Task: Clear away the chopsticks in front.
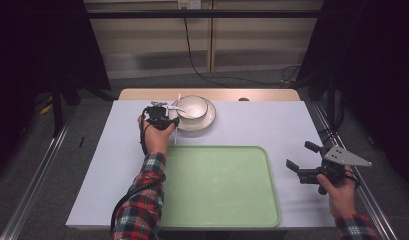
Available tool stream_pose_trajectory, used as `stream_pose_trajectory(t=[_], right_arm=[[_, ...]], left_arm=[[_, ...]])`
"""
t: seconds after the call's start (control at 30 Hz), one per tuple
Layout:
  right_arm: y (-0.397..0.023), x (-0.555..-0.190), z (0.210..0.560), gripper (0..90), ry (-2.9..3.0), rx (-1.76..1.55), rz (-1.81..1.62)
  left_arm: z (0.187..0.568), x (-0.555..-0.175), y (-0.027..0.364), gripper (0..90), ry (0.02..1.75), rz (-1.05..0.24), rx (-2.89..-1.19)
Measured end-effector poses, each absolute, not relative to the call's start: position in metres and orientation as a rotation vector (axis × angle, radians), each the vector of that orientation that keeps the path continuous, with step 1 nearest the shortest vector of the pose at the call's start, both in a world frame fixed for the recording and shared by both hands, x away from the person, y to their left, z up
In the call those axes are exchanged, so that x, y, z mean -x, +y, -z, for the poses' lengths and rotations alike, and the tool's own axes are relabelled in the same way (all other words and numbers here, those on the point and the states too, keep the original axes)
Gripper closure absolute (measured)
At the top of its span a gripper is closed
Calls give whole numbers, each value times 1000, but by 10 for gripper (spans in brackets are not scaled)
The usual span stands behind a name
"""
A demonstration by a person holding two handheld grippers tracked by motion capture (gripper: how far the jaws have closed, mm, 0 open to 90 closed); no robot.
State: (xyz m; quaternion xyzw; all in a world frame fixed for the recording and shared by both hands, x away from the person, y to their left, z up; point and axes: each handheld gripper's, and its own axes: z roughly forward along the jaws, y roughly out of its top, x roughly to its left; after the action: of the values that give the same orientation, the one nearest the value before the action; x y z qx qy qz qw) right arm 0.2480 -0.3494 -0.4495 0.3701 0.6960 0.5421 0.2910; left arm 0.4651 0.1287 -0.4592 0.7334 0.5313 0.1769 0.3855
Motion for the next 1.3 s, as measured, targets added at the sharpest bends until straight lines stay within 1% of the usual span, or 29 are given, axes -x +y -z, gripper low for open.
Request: stream_pose_trajectory(t=[0.43, 0.53, 0.57, 0.63, 0.77, 0.87, 0.97, 1.1, 1.3], right_arm=[[-349, -248, 450, 18, 1864, -981, -1439], [-349, -248, 450, 18, 1858, -986, -1438], [-349, -248, 450, 18, 1860, -984, -1436], [-349, -248, 450, 18, 1860, -984, -1435], [-349, -249, 450, 18, 1860, -981, -1438], [-349, -249, 450, 17, 1864, -980, -1434], [-349, -248, 450, 17, 1864, -982, -1435], [-349, -249, 450, 17, 1864, -981, -1436], [-349, -248, 450, 17, 1865, -983, -1439]], left_arm=[[466, -467, 129, 648, 1409, -439, -1886], [465, -468, 130, 663, 1426, -419, -1869], [465, -468, 129, 673, 1445, -417, -1838], [464, -468, 130, 695, 1462, -407, -1829], [462, -467, 133, 768, 1478, -375, -1804], [462, -466, 132, 783, 1497, -361, -1764], [461, -465, 134, 806, 1497, -351, -1760], [459, -462, 133, 858, 1510, -314, -1746], [457, -460, 133, 861, 1524, -296, -1751]])
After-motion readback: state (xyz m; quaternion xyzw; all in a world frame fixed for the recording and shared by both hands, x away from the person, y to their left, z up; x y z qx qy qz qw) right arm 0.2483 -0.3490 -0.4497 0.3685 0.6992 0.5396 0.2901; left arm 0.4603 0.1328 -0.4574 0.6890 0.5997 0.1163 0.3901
